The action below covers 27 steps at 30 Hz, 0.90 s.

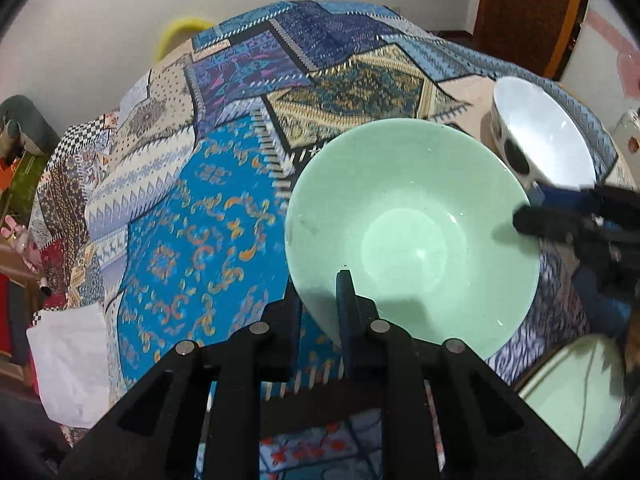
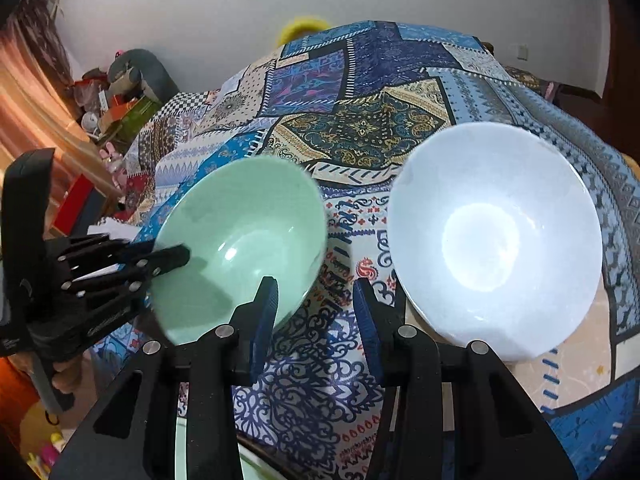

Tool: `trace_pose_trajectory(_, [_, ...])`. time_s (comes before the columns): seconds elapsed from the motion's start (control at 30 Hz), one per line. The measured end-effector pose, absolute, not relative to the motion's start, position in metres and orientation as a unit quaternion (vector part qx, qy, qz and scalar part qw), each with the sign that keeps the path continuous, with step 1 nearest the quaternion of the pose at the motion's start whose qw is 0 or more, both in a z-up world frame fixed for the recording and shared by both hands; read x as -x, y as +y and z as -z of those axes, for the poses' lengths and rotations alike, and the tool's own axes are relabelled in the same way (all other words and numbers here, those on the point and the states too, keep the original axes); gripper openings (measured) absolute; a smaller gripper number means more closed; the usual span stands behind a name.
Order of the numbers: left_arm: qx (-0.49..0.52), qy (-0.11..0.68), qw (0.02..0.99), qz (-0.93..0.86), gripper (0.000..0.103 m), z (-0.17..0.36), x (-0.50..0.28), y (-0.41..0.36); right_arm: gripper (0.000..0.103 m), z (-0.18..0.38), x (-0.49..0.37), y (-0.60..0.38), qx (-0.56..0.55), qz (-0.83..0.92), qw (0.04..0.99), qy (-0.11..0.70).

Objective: Organize plates and bowls
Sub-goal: 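Grasp the rim of the pale green bowl with the left gripper, then lift the pale green bowl with the left gripper toward the right gripper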

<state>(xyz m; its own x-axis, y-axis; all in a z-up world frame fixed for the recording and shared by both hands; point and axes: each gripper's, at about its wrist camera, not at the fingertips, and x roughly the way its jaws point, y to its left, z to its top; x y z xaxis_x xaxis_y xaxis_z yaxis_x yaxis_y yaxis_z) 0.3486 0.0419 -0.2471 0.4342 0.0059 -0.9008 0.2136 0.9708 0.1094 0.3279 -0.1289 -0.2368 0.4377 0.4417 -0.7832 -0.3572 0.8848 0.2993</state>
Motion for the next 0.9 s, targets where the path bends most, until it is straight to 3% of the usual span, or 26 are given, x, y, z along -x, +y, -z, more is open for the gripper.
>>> trace_pose_trajectory(0.3, [-0.093,0.535,0.837,0.068,0.018,0.249,-0.338,0.049,0.036,0.248,-0.344,-0.104,-0.001,-0.254,0.829,0.499])
trace_pose_trajectory(0.37, [-0.09,0.533,0.839,0.068,0.018,0.25,-0.34,0.049,0.026,0.255,-0.35,-0.1,-0.009,-0.264,0.814,0.517])
trace_pose_trajectory(0.53, [-0.103,0.524,0.843,0.066,0.018,0.25,-0.338,0.046,0.014,0.265,-0.353,-0.09,-0.006,-0.274,0.801,0.532])
trace_pose_trajectory(0.9, [-0.07,0.526,0.844,0.082,0.018,0.24,-0.322,0.041,0.014,0.247,-0.339,-0.102,-0.013,-0.261,0.817,0.514])
